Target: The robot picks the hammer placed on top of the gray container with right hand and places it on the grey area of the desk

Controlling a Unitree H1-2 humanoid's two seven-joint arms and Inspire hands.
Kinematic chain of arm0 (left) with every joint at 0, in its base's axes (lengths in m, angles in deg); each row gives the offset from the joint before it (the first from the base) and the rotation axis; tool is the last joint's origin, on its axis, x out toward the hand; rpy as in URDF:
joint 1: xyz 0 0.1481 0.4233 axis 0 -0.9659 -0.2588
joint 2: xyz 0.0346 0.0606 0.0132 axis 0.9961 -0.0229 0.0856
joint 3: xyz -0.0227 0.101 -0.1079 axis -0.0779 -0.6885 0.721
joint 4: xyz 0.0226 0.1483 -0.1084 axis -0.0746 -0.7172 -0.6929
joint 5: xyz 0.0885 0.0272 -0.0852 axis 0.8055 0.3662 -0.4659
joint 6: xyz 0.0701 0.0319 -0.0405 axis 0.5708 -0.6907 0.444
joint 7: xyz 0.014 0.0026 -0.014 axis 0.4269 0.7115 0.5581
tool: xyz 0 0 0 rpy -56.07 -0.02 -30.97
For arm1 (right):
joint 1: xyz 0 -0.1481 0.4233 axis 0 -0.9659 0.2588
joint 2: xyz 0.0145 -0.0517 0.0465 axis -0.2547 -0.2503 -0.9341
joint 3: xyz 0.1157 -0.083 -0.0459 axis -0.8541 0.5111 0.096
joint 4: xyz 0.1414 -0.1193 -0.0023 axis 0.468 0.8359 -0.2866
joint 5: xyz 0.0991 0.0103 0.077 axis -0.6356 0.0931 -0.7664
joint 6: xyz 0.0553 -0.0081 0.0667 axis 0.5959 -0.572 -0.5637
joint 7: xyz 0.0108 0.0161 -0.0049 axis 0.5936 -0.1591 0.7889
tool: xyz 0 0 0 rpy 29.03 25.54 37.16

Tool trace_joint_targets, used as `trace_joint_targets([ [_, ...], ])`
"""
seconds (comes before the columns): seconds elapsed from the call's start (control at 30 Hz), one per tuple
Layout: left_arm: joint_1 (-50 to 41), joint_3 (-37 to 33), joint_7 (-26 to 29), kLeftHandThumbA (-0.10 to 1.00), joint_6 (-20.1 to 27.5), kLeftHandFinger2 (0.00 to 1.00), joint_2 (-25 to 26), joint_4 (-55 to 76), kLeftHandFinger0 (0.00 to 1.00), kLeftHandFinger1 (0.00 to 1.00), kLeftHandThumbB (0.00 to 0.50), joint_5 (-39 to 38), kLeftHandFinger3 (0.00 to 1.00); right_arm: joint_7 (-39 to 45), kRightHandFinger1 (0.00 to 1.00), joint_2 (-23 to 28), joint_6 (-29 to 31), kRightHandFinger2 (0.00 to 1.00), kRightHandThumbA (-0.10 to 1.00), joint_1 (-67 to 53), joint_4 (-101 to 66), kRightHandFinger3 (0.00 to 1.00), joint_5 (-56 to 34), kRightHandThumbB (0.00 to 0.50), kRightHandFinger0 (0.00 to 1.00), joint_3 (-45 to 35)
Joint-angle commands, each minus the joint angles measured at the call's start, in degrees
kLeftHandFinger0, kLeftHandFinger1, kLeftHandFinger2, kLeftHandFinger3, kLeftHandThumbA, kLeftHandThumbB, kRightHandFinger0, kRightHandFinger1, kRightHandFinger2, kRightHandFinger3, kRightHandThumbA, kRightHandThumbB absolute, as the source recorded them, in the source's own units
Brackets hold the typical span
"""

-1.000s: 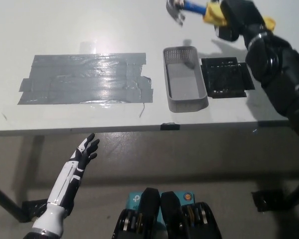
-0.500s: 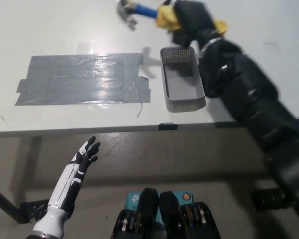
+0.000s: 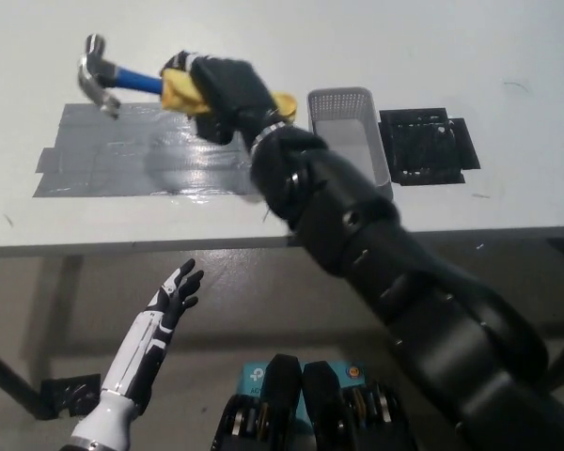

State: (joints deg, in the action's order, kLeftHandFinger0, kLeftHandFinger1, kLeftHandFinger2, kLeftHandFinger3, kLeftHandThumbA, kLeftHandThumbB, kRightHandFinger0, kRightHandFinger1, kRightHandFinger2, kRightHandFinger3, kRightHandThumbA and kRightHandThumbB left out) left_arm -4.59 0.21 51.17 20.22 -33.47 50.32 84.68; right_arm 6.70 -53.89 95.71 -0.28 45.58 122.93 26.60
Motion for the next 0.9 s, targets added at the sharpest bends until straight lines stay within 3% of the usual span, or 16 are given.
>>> trace_joint_targets([
  [0.0,0.77,-0.74,-1.29,1.0,0.02,1.0,0.42,1.45,1.0,1.0,0.054,1.02,1.0,-4.16,0.38,-1.32,-0.17,0.77,-0.1,4.94,0.69,0.75,-1.73,0.2,0.0,-0.6],
  [0.03,0.91,-0.84,-1.34,1.0,-0.6,1.0,0.37,1.76,1.0,1.0,0.055,1.17,1.0,-4.61,0.36,-1.56,-0.46,0.74,-0.1,4.77,1.11,0.7,-1.61,0.201,0.0,-0.5],
  [0.1,1.1,-0.98,-1.34,1.0,-0.45,1.0,0.57,1.94,1.0,1.0,0.051,1.83,1.0,-4.12,0.33,-2.08,-1.49,0.72,-0.1,4.72,1.86,0.68,-1.97,0.203,0.0,-0.76],
  [0.3,1.39,-1.59,-2.07,1.0,-2.36,1.0,0.97,2.21,1.0,1.0,0.105,2.52,1.0,-4.2,0.33,-2.75,-2.3,0.78,-0.1,1.59,3.38,0.76,-1.6,0.156,0.0,0.16],
  [0.4,0.31,-1.64,-2.21,1.0,-2.24,1.0,0.95,2.72,1.0,1.0,0.118,2.5,1.0,-5.41,0.32,-3.29,-1.92,0.75,-0.1,-0.89,3.66,0.73,-0.9,0.159,0.0,1.1],
  [0.63,0.93,-1.55,-2.9,1.0,-1.34,1.0,1.84,2.59,1.0,1.0,0.078,2.93,1.0,-4.04,0.37,-2.93,-2.11,0.77,-0.1,-2.97,3.93,0.68,-1.44,0.14,0.0,1.62],
  [0.7,1.21,-1.53,-2.93,1.0,-1.52,1.0,1.55,2.13,1.0,1.0,0.088,2.36,1.0,-3.54,0.36,-2.62,-2.66,0.75,-0.1,-3.14,3.95,0.71,-1.35,0.141,0.0,1.75],
  [0.77,1.23,-1.89,-3.01,1.0,-0.88,1.0,1.77,1.88,1.0,1.0,0.08,2.78,1.0,-3.0,0.33,-2.42,-2.95,0.67,-0.1,-3.41,4.0,0.67,-1.43,0.148,0.0,1.74],
  [0.8,1.23,-2.06,-3.19,1.0,-0.95,1.0,1.9,1.92,1.0,1.0,0.078,2.82,1.0,-3.31,0.31,-2.2,-2.95,0.61,-0.01,-3.58,3.99,0.61,-1.51,0.159,0.01,1.66],
  [0.83,1.38,-2.19,-3.49,1.0,-1.25,1.0,2.11,1.97,1.0,1.0,0.083,2.79,1.0,-3.28,0.4,-1.96,-2.74,0.75,0.09,-3.65,3.92,0.72,-2.0,0.148,0.07,1.22],
  [0.87,1.41,-2.28,-3.68,1.0,-1.74,1.0,2.12,2.11,1.0,1.0,0.084,2.66,1.0,-3.18,0.46,-1.8,-2.62,0.76,0.15,-3.71,3.84,0.73,-2.17,0.152,0.12,1.08],
])
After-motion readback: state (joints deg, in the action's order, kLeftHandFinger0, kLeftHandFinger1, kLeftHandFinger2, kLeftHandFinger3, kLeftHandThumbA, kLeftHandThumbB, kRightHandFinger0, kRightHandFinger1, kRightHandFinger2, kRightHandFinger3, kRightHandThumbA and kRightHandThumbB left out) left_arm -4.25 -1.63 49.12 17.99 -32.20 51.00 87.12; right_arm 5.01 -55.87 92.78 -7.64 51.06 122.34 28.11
